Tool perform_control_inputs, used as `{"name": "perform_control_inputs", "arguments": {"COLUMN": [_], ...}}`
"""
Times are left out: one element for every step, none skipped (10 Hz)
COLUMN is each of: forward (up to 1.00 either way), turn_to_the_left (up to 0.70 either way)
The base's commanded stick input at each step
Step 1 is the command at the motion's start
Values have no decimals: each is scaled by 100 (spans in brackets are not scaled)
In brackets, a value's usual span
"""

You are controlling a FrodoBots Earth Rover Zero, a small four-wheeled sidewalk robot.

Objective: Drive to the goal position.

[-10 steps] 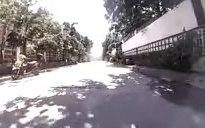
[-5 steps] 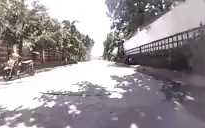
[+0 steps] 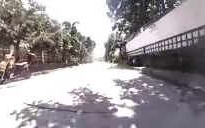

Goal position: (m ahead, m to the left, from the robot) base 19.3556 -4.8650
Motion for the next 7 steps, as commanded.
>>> {"name": "perform_control_inputs", "arguments": {"forward": [100,100,100,100,100,100,100], "turn_to_the_left": [0,0,0,0,0,0,0]}}
